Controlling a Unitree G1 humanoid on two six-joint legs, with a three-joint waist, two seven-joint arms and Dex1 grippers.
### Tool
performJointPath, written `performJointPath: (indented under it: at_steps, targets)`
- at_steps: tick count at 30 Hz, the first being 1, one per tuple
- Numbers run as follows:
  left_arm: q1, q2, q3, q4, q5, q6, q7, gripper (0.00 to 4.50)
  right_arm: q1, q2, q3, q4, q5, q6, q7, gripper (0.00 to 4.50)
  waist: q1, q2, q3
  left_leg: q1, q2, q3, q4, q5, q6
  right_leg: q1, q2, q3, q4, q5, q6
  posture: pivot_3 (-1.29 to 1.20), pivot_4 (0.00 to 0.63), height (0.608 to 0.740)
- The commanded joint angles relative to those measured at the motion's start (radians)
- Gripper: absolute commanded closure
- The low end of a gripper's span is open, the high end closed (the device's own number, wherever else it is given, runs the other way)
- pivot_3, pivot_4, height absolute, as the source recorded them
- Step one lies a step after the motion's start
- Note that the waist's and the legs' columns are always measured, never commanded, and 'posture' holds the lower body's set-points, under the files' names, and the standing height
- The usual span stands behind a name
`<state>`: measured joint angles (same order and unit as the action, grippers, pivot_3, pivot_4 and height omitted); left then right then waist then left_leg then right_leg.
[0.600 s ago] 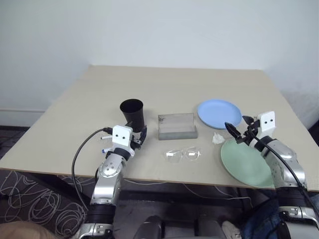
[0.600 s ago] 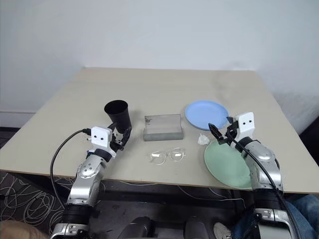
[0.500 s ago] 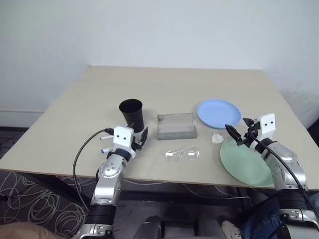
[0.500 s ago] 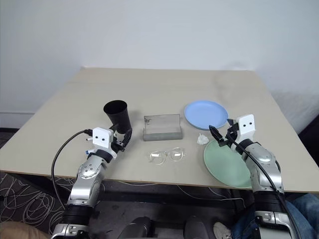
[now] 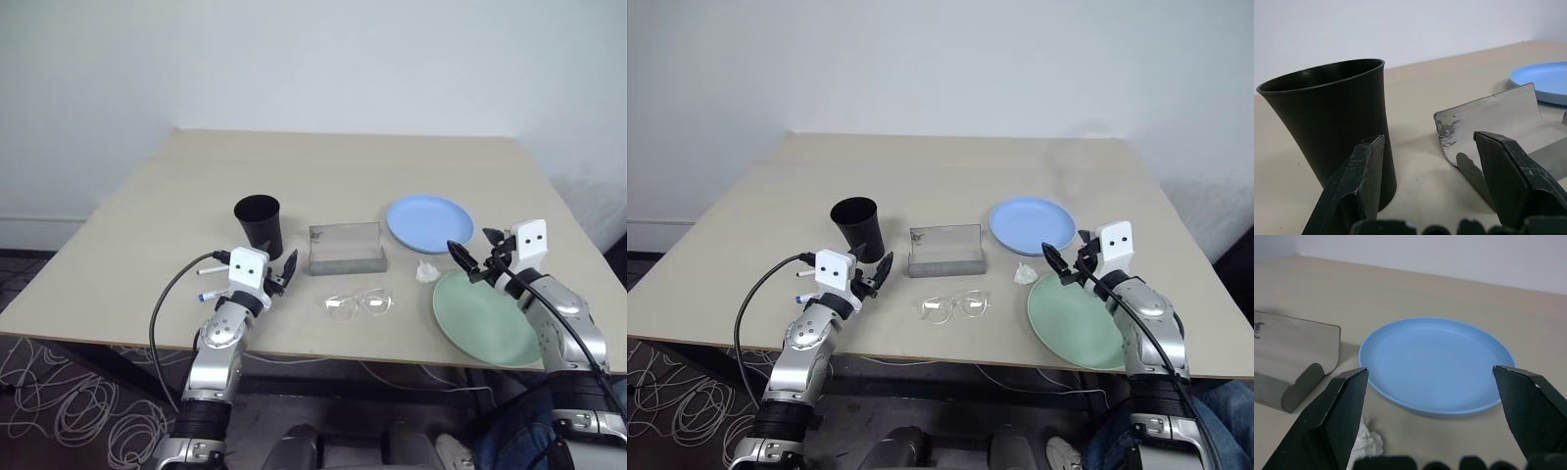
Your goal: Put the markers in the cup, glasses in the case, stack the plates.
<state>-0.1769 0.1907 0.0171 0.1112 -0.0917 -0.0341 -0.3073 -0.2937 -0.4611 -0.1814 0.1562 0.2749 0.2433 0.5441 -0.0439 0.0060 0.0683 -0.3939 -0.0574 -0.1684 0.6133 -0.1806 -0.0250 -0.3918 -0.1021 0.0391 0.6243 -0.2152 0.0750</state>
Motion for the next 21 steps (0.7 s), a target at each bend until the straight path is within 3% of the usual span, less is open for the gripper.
performJointPath:
  at_steps: [1,12,21]
  targets:
    - [-0.002,0.007,0.009,-0.026,-0.008,-0.027,-0.007,1.43,-0.004,-0.019,-0.027,-0.063,0.017,0.003,0.0,0.09,0.0,0.0,0.0,0.0,0.0,0.0,0.0,0.0,0.0,0.0,0.0,0.0,0.0,0.0,0.0,0.0,0.0,0.74]
    - [0.027,0.017,0.008,-0.035,-0.003,-0.026,-0.01,1.43,0.009,-0.026,-0.021,-0.076,0.011,0.021,0.013,0.09,0.0,0.0,0.0,0.0,0.0,0.0,0.0,0.0,0.0,0.0,0.0,0.0,0.0,0.0,0.0,0.0,0.0,0.74]
    - [0.0,0.027,0.012,-0.012,-0.003,-0.027,-0.013,1.43,-0.008,-0.136,-0.055,0.013,0.016,0.077,0.069,0.09,0.001,0.0,0.0,0.0,0.0,0.0,0.0,0.0,0.0,0.0,0.0,0.0,0.0,0.0,0.0,0.0,0.0,0.74]
